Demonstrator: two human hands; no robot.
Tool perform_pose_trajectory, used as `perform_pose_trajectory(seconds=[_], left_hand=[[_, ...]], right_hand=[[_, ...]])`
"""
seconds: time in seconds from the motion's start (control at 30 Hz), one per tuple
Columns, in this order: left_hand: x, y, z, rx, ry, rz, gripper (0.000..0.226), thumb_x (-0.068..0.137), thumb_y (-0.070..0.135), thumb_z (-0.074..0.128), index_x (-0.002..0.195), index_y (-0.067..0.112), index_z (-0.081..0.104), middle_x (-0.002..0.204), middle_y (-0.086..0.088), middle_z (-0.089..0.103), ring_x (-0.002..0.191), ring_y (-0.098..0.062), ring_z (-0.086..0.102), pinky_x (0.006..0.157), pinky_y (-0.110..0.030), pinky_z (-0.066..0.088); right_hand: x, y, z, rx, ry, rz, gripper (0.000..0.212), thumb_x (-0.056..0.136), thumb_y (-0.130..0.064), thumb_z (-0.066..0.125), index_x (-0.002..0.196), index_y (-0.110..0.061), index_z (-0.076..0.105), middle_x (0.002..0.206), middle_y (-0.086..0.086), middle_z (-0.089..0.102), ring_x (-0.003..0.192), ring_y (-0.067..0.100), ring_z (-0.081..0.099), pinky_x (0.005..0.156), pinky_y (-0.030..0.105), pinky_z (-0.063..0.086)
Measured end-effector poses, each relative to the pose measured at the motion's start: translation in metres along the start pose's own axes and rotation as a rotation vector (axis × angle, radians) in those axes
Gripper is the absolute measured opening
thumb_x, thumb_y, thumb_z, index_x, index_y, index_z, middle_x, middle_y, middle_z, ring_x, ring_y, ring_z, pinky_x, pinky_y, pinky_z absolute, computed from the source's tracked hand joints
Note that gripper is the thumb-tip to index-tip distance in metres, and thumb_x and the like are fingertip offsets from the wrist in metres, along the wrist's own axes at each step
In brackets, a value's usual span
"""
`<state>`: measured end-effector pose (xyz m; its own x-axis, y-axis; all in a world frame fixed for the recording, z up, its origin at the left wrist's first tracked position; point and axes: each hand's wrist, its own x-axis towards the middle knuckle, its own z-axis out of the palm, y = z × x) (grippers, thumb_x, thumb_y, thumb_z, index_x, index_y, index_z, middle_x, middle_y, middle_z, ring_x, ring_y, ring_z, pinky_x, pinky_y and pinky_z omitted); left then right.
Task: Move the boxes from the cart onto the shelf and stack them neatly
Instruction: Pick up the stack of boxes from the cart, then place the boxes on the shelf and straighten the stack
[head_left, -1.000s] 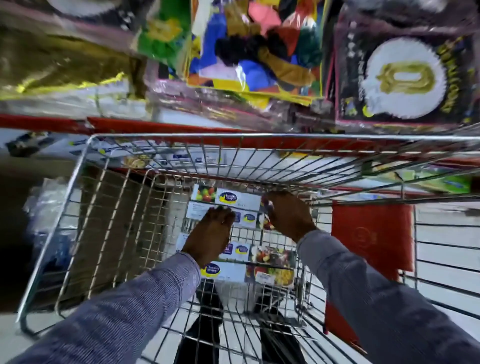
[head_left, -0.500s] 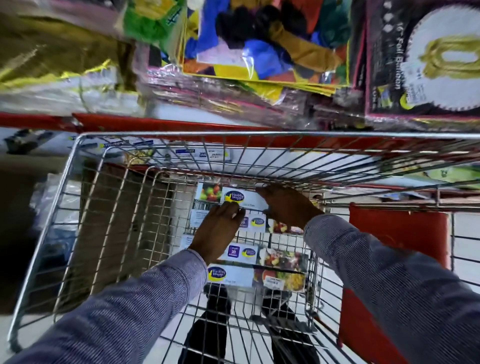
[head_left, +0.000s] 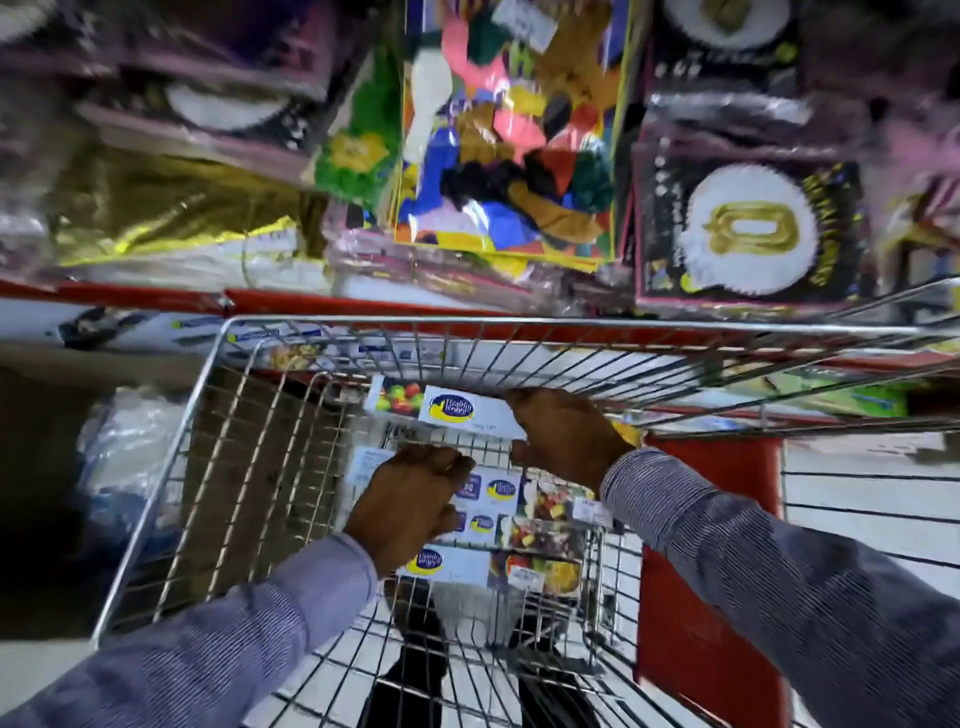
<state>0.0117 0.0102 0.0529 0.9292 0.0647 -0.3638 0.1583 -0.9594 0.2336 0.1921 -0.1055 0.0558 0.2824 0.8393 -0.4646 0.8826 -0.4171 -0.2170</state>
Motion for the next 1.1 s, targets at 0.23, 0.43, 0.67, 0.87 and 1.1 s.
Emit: perform_pose_trajectory(seconds=[0.23, 0.43, 0.67, 0.87, 1.1], left_hand=[[-0.056, 0.022, -0.122, 0.068, 0.176, 0.046, 0.067, 0.043, 0.052, 0.09, 0.103, 0.026, 0.075, 0.102, 0.007, 0.077, 0.08, -0.018, 0.075, 0.05, -0.025, 0.057], [-0.101, 0.052, -0.238, 0.081, 0.459, 0.082, 0.067, 0.049, 0.068, 0.069, 0.108, 0.035, 0.068, 0.105, 0.016, 0.076, 0.087, -0.009, 0.072, 0.058, -0.02, 0.056], [-0.126, 0.088, -0.361, 0.15, 0.64, 0.033, 0.074, 0.05, 0.07, 0.055, 0.116, 0.039, 0.066, 0.105, 0.01, 0.076, 0.094, -0.019, 0.071, 0.069, -0.031, 0.055], [-0.117, 0.106, -0.429, 0.124, 0.704, 0.045, 0.063, 0.053, 0.064, 0.068, 0.111, 0.041, 0.067, 0.101, 0.009, 0.077, 0.095, -0.018, 0.07, 0.072, -0.03, 0.052], [-0.08, 0.124, -0.47, 0.067, 0.731, 0.056, 0.06, 0.062, 0.055, 0.077, 0.119, 0.042, 0.068, 0.113, 0.011, 0.074, 0.103, -0.018, 0.066, 0.079, -0.027, 0.049]], right_hand=[[-0.072, -0.028, -0.138, -0.049, 0.158, -0.057, 0.067, 0.086, -0.046, 0.064, 0.139, -0.014, 0.041, 0.129, 0.016, 0.057, 0.12, 0.034, 0.054, 0.096, 0.039, 0.045], [-0.147, -0.058, -0.273, -0.131, 0.327, -0.06, 0.044, 0.084, -0.043, 0.068, 0.112, -0.011, 0.058, 0.088, 0.008, 0.062, 0.098, 0.029, 0.062, 0.067, 0.03, 0.037], [-0.226, -0.078, -0.396, -0.176, 0.526, -0.054, 0.043, 0.076, -0.04, 0.073, 0.112, -0.018, 0.061, 0.101, 0.013, 0.068, 0.093, 0.03, 0.064, 0.067, 0.031, 0.044], [-0.255, -0.067, -0.45, -0.215, 0.639, -0.007, 0.051, 0.083, -0.033, 0.073, 0.127, -0.011, 0.058, 0.113, 0.014, 0.067, 0.104, 0.031, 0.062, 0.071, 0.026, 0.035], [-0.23, -0.019, -0.475, -0.178, 0.603, 0.12, 0.059, 0.088, -0.028, 0.069, 0.139, -0.007, 0.048, 0.142, 0.017, 0.048, 0.131, 0.031, 0.045, 0.11, 0.04, 0.038]])
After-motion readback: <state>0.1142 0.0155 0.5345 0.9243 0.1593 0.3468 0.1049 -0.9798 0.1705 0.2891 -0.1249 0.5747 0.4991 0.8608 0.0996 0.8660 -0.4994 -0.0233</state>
